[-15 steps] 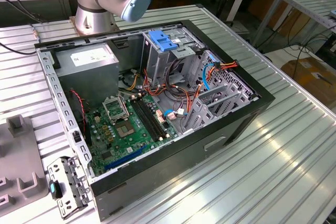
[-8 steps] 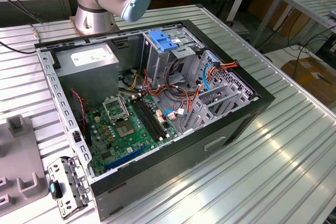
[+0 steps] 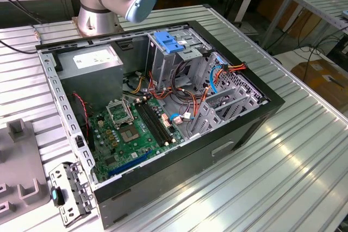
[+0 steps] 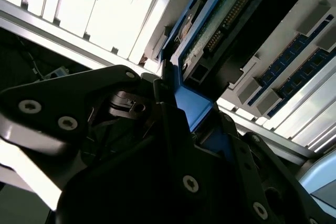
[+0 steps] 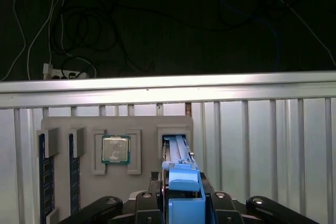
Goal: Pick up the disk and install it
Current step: 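Pick up the disk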
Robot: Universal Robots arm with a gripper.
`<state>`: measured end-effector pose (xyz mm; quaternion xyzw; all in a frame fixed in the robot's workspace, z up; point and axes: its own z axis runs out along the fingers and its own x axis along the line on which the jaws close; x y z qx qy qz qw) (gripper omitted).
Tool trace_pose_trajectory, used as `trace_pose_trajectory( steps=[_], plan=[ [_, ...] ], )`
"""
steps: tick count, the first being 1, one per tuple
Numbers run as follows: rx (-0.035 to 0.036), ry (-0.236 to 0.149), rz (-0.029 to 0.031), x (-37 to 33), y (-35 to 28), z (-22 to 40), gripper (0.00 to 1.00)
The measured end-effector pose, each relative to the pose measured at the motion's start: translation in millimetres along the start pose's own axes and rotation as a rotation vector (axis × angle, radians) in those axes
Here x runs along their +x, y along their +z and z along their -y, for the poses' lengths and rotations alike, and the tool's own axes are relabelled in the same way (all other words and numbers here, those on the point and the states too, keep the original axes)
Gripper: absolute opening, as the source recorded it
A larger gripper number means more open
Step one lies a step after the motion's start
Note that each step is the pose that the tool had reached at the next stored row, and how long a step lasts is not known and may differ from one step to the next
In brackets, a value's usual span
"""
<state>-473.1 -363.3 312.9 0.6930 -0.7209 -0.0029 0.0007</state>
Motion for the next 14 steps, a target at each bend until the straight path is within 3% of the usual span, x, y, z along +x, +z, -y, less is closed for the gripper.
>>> trace_pose_trajectory(
  steps=[14],
  plan=[
    [0.0001, 0.000, 0.0000, -0.1, -23.1, -0.1, 0.37]
  ],
)
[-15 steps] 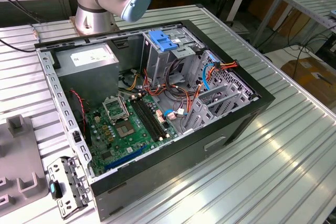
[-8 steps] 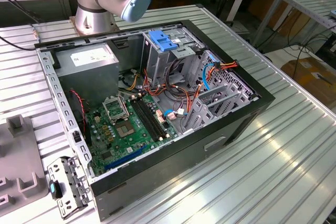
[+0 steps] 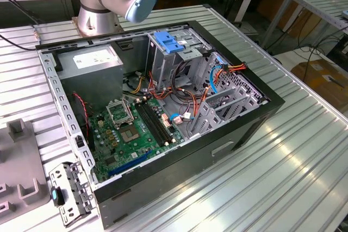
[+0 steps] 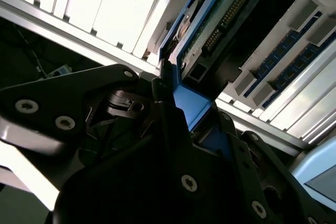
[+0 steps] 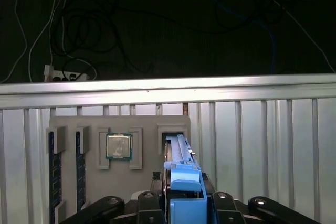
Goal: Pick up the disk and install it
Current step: 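Pick up the disk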
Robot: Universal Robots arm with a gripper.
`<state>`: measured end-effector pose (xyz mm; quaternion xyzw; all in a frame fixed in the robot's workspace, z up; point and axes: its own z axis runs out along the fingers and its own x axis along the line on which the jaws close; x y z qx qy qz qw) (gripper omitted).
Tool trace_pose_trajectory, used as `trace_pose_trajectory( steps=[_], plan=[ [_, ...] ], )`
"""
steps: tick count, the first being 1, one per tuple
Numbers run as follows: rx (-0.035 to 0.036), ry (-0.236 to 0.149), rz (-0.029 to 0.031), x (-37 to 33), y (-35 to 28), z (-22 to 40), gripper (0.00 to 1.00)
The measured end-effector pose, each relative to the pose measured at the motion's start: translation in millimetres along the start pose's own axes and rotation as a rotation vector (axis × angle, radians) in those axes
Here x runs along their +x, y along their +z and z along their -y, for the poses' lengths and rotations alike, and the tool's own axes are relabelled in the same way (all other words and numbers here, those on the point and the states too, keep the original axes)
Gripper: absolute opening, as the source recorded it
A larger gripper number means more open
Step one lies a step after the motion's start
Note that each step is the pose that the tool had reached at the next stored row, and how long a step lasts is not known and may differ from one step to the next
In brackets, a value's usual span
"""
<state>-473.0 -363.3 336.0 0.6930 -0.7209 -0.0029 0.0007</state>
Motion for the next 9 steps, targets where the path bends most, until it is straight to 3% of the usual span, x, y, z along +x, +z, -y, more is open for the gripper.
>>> trace_pose_trajectory(
  steps=[3, 9],
  plan=[
    [0.0003, 0.000, 0.0002, 0.0, -3.3, 0.0, 0.37],
    [-0.0003, 0.000, 0.0001, 0.0, -4.3, -0.1, 0.37]
  ],
)
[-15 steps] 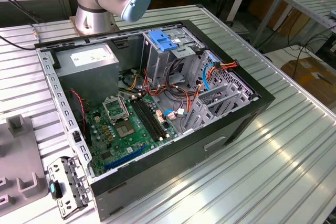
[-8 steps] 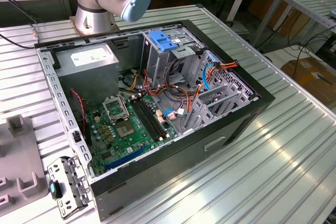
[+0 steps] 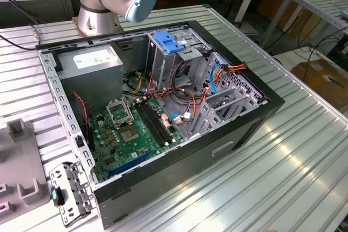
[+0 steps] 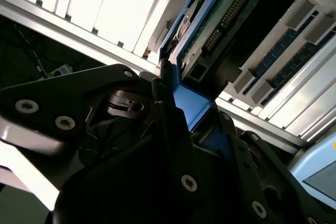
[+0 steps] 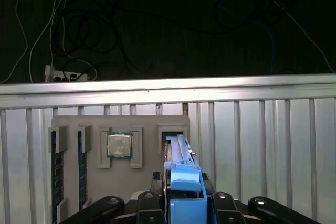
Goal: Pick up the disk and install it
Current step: 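Pick up the disk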
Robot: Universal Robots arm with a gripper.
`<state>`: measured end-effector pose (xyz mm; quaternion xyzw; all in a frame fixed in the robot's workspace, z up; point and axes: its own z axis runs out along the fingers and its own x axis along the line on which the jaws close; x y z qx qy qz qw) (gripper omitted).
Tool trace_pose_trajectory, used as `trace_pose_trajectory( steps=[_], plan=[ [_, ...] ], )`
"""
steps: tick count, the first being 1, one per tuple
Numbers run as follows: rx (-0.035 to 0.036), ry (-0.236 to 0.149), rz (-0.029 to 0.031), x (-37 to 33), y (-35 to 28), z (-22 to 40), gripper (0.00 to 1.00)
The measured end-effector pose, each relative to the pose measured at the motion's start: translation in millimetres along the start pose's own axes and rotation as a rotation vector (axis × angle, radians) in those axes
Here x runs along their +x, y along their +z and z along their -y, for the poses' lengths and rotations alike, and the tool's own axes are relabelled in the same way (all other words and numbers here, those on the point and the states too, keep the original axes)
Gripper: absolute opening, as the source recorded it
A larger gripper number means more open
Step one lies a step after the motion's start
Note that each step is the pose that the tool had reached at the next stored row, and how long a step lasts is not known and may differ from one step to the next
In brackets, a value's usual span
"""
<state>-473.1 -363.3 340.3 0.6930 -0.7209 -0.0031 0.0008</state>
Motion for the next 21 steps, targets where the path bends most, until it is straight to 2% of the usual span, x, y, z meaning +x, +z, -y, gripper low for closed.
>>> trace_pose_trajectory(
  steps=[9, 21],
  plan=[
    [0.0003, 0.000, 0.0014, 0.0, -7.5, 0.0, 0.37],
    [0.0001, 0.000, 0.0087, 0.0, -13.2, 0.0, 0.37]
  ],
)
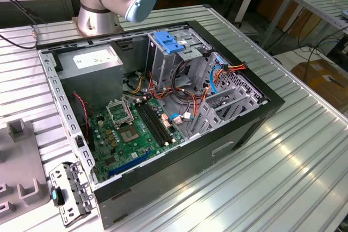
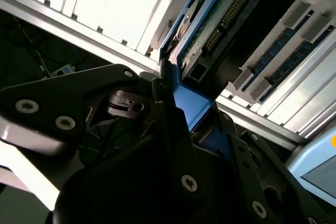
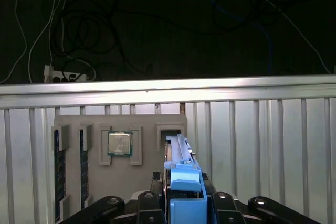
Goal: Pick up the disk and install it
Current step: 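Pick up the disk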
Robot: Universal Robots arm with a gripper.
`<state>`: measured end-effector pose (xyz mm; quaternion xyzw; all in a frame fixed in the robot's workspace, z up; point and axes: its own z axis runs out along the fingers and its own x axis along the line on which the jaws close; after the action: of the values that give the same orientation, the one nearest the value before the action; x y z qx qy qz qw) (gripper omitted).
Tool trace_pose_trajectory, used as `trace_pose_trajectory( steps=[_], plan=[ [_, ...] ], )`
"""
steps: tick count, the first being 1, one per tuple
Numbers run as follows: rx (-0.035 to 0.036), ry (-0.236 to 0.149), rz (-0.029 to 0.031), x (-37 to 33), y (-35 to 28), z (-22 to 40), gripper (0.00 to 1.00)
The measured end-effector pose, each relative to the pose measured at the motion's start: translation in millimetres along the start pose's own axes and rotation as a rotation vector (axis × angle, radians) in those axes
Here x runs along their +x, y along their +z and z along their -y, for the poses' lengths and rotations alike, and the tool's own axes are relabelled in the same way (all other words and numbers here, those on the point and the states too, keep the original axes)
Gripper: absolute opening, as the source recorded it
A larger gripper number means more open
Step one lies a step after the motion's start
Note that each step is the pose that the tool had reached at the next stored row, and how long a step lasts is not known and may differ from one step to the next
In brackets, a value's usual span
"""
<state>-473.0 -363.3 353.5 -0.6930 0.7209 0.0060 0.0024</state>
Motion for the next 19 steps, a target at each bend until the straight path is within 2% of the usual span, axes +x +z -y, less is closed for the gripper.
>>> trace_pose_trajectory(
  steps=[19],
  plan=[
    [-0.0002, 0.000, 0.0033, -0.1, -7.0, -0.1, 0.37]
  ],
)
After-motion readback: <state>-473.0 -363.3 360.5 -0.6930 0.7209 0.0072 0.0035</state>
